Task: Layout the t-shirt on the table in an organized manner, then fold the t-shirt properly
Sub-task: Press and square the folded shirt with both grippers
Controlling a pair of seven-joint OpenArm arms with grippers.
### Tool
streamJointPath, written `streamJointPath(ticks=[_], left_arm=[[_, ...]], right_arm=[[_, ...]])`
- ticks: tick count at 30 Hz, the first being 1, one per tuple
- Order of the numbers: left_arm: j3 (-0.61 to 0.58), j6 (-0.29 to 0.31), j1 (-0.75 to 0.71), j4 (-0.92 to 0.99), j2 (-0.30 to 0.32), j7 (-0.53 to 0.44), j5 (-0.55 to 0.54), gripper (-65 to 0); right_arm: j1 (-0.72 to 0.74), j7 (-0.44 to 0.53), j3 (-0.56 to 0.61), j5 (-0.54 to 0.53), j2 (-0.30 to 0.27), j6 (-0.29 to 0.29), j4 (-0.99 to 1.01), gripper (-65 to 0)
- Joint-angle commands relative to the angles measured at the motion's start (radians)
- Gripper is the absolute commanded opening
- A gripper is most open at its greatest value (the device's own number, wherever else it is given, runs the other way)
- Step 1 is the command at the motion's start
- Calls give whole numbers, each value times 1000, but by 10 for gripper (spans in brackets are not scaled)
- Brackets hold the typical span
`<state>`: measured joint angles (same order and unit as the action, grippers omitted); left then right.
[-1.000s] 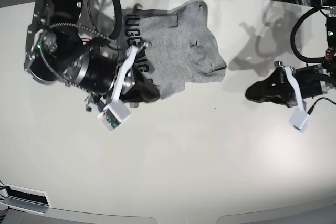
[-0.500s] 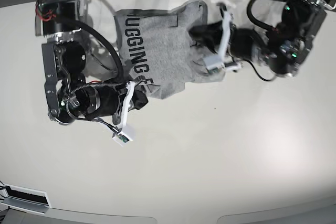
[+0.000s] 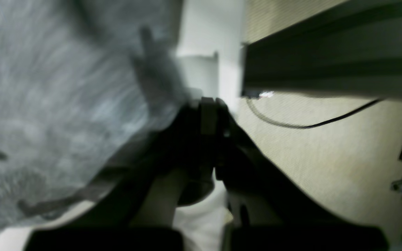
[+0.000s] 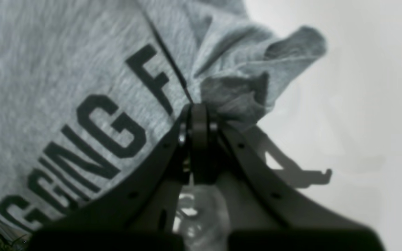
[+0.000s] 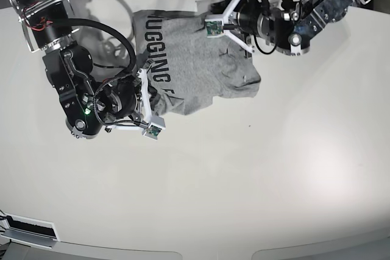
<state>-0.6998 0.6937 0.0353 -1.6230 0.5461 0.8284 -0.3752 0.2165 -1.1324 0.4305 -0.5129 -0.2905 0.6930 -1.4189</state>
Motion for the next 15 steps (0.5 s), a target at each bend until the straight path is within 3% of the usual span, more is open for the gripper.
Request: streamJointPath(ticks=[1,4,10,15], left_arm=[[7,4,38,18,8,-25,0,-650],[7,4,119,128,8,-64,5,-650],[7,4,299,405,-42,-206,39,-650],[7,-58,406,511,-108,-265,51,-650]], right_arm=[[24,10,-5,-11,-7,5,-13,-650],[16,6,-6,-32,-14,-32,-13,-650],[-45,6,-6,-229,-37,-88,-13,-650],[-130,1,-19,-271,-36,-106,-61,-650]])
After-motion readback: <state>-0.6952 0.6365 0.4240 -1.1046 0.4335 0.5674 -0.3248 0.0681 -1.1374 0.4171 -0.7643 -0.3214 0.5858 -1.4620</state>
